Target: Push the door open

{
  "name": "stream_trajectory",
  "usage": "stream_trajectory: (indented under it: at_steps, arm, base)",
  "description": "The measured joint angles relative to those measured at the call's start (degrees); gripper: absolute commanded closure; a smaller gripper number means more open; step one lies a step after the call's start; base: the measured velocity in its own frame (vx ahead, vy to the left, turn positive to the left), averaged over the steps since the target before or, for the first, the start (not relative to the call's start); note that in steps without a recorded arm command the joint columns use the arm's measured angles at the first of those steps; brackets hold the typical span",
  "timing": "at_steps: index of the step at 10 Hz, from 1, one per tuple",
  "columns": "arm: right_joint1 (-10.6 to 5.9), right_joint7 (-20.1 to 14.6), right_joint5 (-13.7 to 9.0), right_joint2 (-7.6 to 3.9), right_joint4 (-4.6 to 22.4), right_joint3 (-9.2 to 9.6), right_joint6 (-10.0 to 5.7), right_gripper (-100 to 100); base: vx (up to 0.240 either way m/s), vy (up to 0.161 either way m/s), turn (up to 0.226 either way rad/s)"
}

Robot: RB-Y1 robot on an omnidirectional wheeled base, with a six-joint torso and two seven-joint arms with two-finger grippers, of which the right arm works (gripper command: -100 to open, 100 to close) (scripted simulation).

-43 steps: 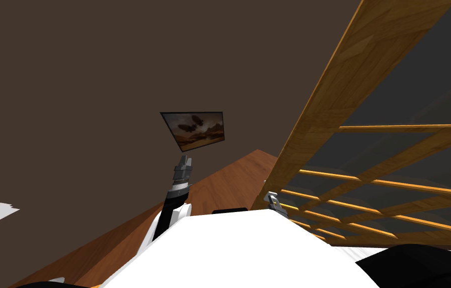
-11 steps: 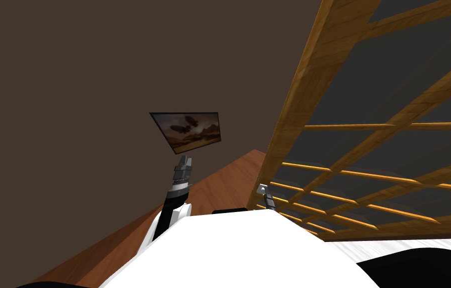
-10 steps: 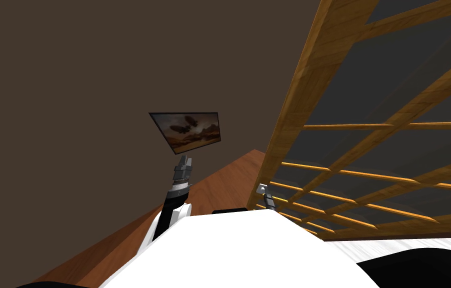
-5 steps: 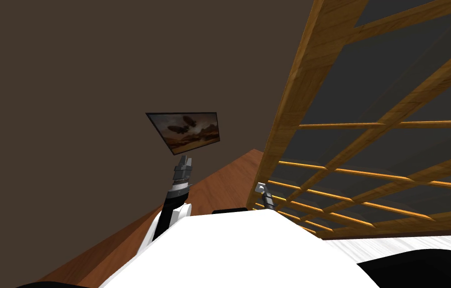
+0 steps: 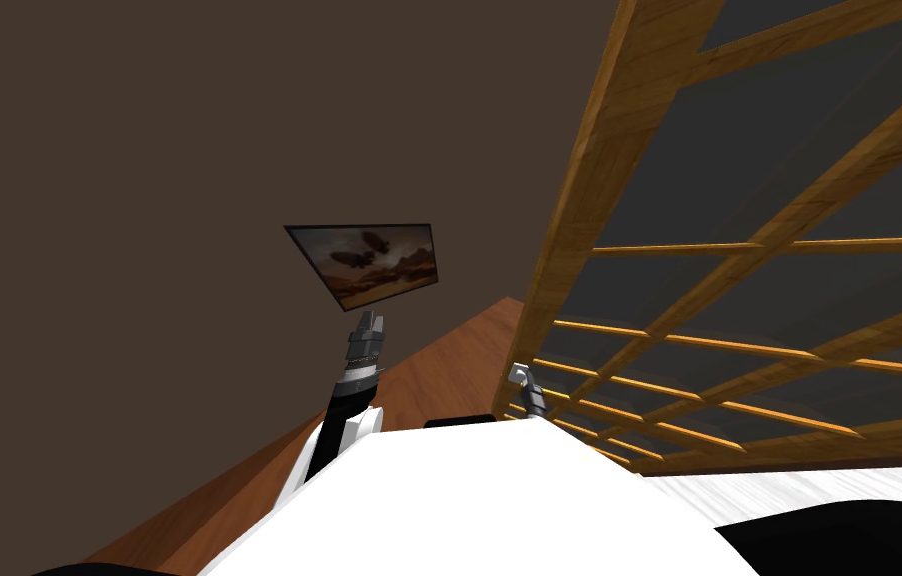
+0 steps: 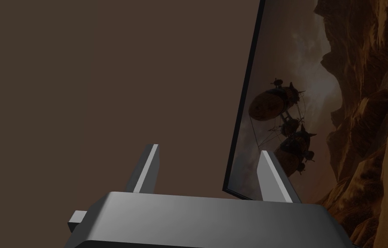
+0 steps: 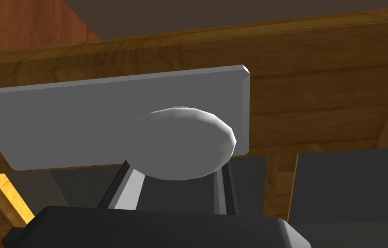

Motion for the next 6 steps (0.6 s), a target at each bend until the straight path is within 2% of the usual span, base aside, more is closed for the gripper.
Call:
stream_trajectory:
  at_steps: [4, 6]
  arm:
    - [-0.69, -5.4, -1.7, 0.13, 0.0, 0.87, 0.48, 100]
    - [-1.76, -8.2, -2.5, 0.16, 1.4, 1.26, 0.15, 100]
  base:
    - [0.007, -0.012, -0.011]
    - [0.007, -0.013, -0.023]
